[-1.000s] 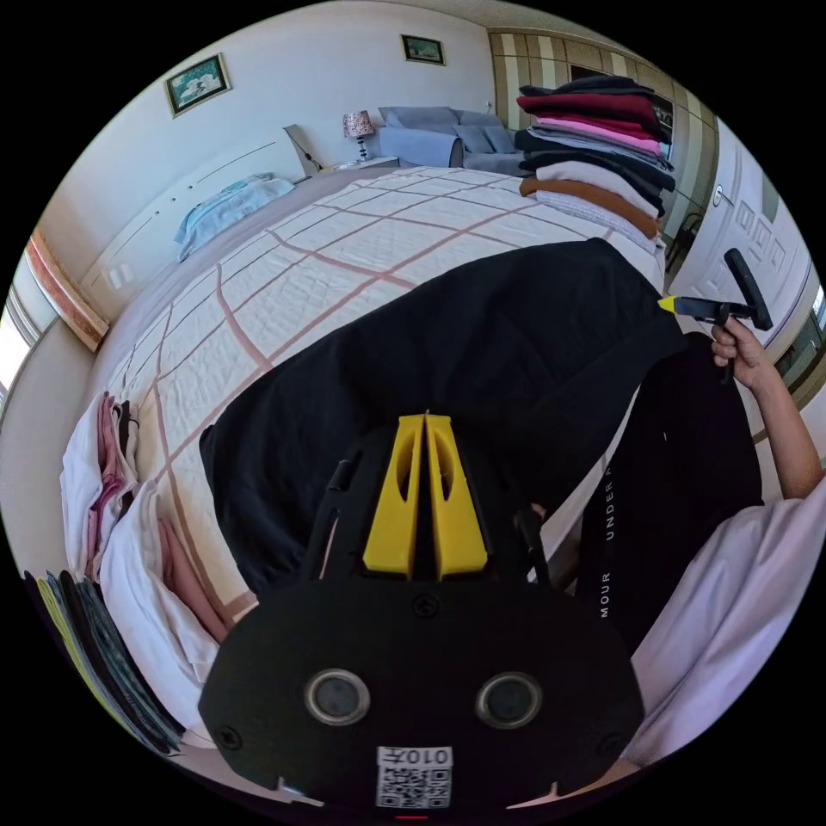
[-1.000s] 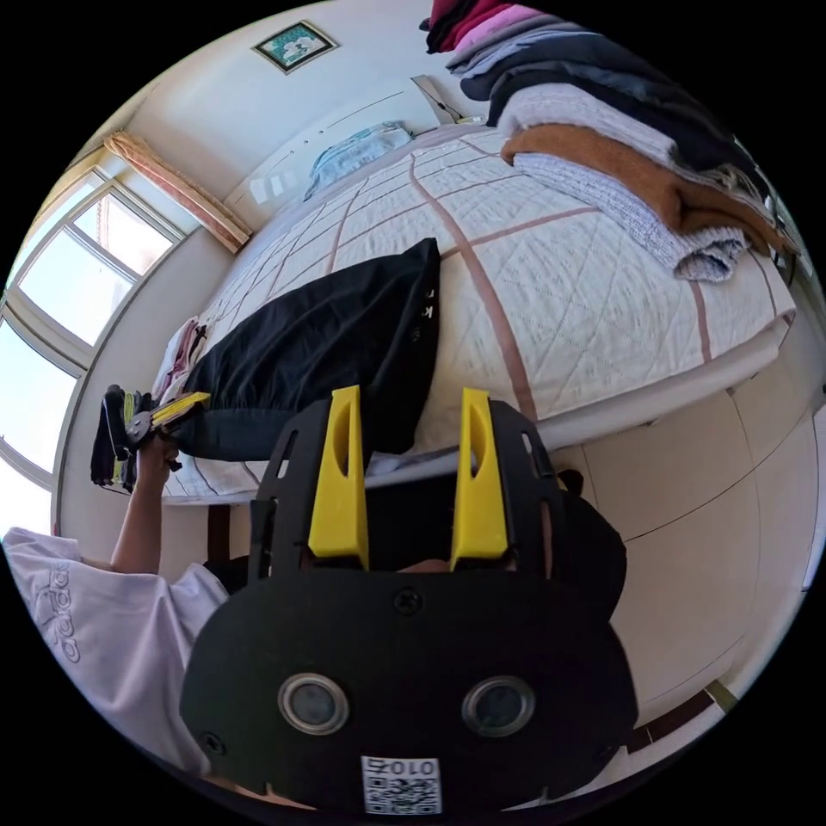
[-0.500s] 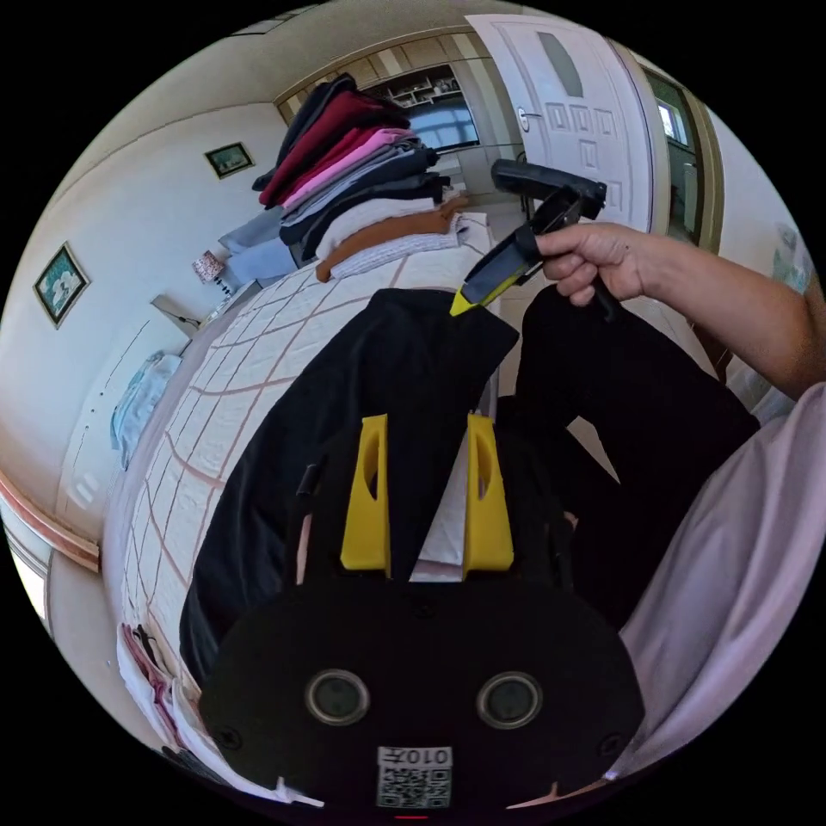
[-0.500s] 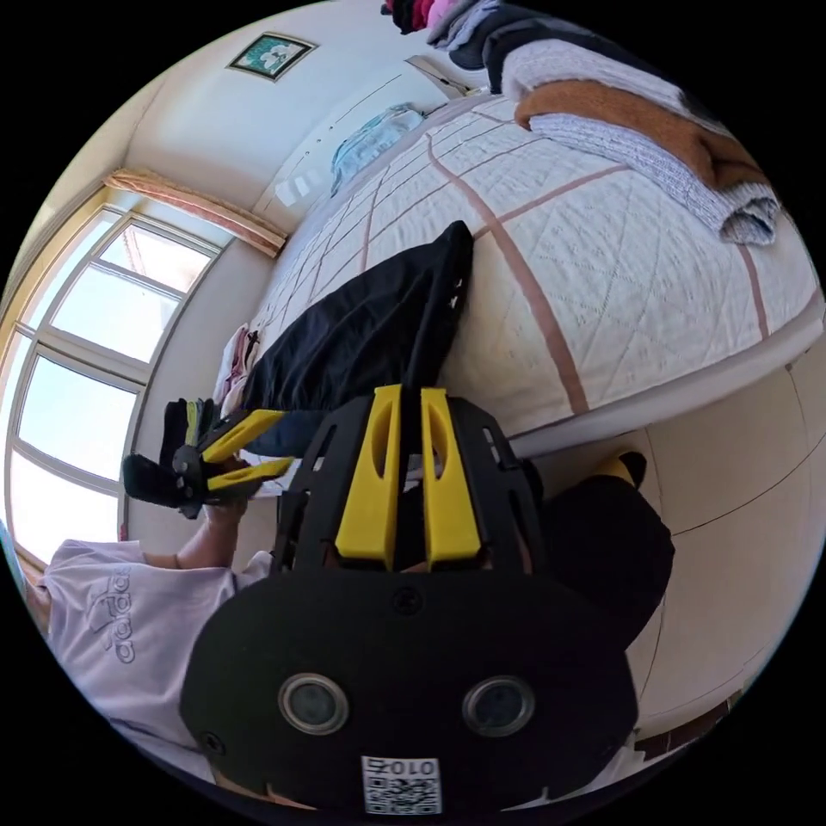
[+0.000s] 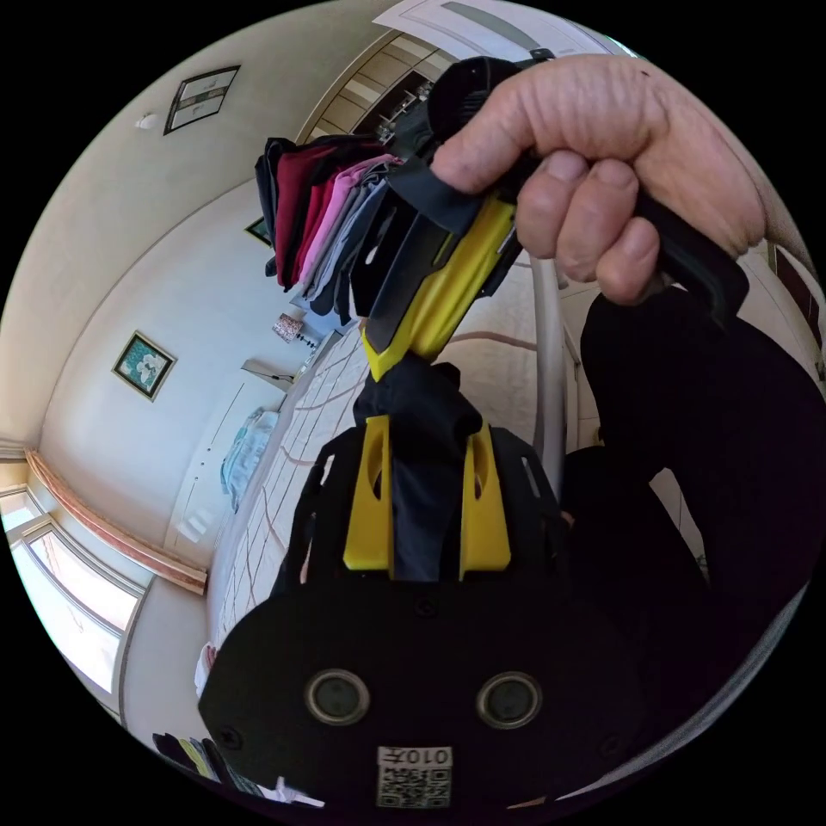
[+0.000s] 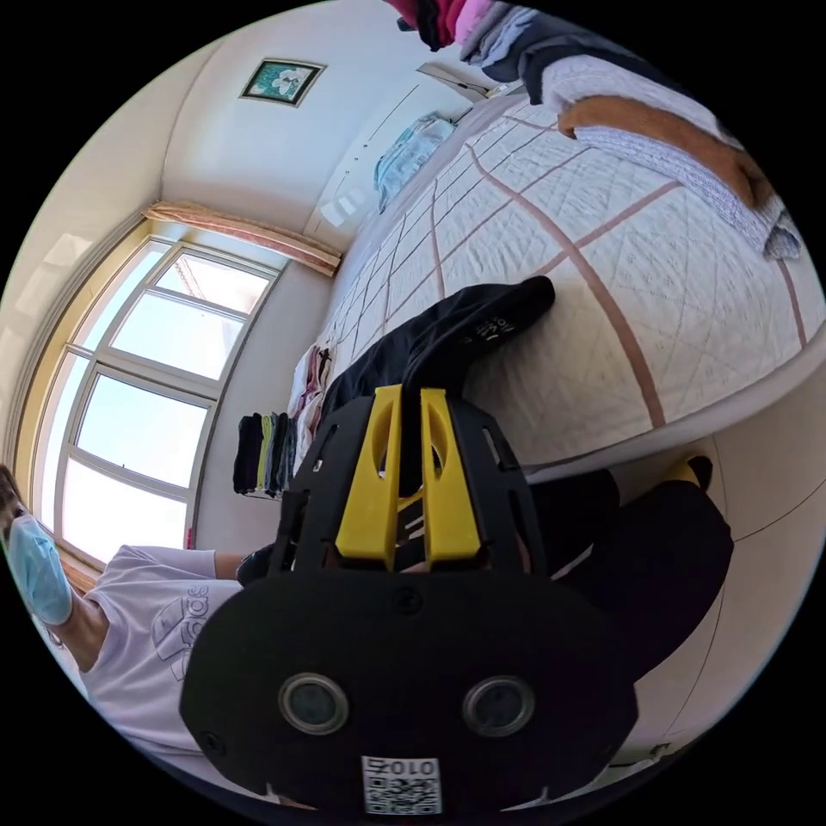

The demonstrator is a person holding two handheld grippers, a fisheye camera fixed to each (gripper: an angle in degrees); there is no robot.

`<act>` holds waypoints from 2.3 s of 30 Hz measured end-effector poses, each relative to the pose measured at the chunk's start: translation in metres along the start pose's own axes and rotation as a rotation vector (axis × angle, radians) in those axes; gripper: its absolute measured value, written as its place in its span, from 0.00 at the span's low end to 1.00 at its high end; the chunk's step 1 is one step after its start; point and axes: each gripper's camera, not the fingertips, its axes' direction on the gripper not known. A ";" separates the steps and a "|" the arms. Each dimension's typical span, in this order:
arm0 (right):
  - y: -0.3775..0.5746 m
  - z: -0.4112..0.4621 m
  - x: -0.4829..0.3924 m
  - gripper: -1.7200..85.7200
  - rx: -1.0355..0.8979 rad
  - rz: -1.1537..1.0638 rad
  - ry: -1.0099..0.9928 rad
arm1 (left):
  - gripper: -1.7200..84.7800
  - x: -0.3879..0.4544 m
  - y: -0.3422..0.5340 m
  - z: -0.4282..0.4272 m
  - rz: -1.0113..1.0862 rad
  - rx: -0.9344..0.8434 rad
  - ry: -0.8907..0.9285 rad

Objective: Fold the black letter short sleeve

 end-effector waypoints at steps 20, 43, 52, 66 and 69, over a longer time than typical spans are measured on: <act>-0.029 -0.007 0.091 0.16 0.110 0.132 -0.473 | 0.03 -0.143 0.075 -0.005 -0.350 0.111 0.458; -0.165 0.282 -0.328 0.06 -0.360 -0.637 0.229 | 0.03 -0.393 0.384 -0.094 -1.328 0.248 0.414; -0.157 0.428 -0.354 0.08 -0.585 -0.629 0.201 | 0.11 -0.413 0.458 -0.088 -1.560 0.251 0.503; -0.073 0.289 -0.276 0.09 -0.283 -0.566 0.194 | 0.21 -0.458 0.407 -0.124 -1.539 0.036 0.318; -0.047 0.292 -0.270 0.08 -0.304 -0.593 0.164 | 0.19 -0.469 0.394 -0.119 -1.515 -0.038 0.271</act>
